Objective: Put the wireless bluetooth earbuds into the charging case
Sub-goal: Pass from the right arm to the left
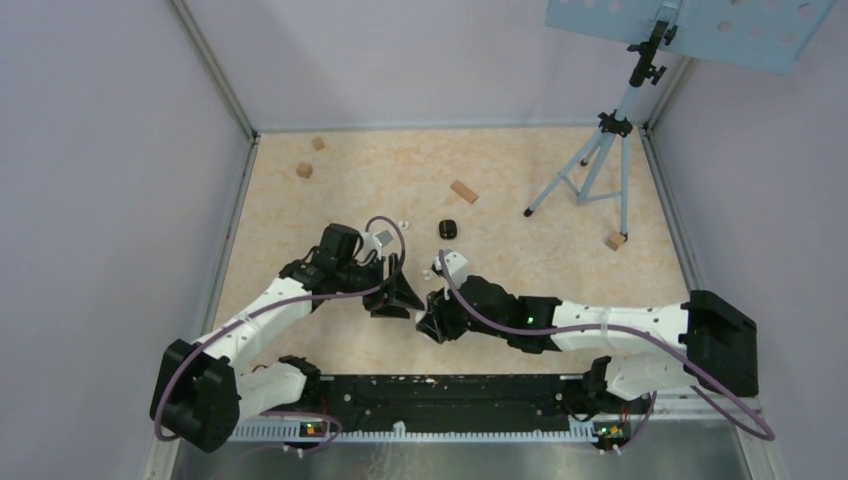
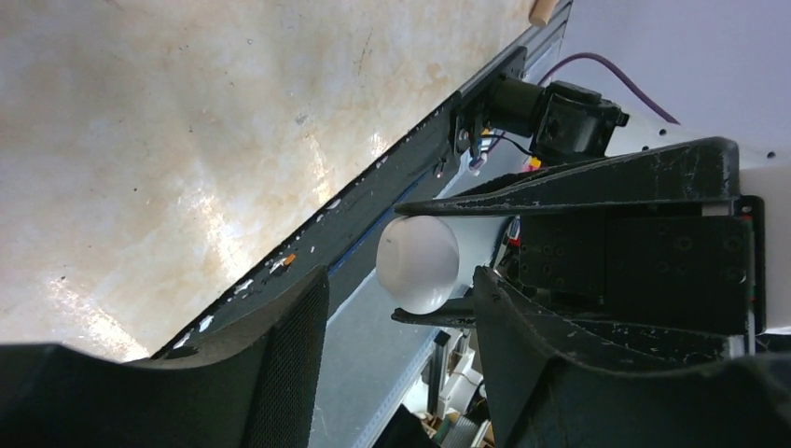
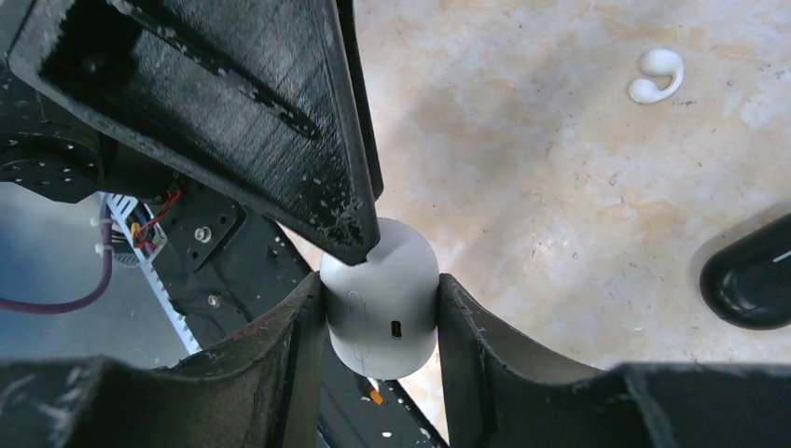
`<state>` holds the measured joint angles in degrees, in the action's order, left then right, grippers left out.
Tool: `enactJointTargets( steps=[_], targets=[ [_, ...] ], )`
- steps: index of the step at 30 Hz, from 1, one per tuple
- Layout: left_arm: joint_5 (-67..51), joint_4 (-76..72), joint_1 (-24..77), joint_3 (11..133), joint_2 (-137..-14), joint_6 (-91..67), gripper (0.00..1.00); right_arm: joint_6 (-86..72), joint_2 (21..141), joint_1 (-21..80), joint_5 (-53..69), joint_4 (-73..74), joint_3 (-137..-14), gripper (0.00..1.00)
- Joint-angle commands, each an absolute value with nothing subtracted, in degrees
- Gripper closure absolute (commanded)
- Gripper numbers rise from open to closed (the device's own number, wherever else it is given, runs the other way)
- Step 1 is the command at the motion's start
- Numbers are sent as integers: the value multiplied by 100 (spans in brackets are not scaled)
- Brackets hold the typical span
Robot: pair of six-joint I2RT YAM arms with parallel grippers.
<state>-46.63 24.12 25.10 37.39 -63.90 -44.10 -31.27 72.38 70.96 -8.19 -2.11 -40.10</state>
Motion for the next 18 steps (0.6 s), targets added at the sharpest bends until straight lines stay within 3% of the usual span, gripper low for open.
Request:
enactJointTargets(
  steps=[1,5,11,18],
  targets=[
    [-5108,2212,2487,3705,-6306,-4031,38,-3192,7238,7065,-748,-573,-4109,75],
    [-5212,2232,2494,3723,-6390,-3853,40,-3182,7425,7060,-626,-605,-4292,75],
    [-5288,2313,2486,3768,-6545,-3685,51,-3123,7654,7058,-556,-667,-4489,76],
    [-4755,2933,2495,3939,-6661,-3258,53,-3100,7787,7014,-459,-703,-4622,76]
  ],
)
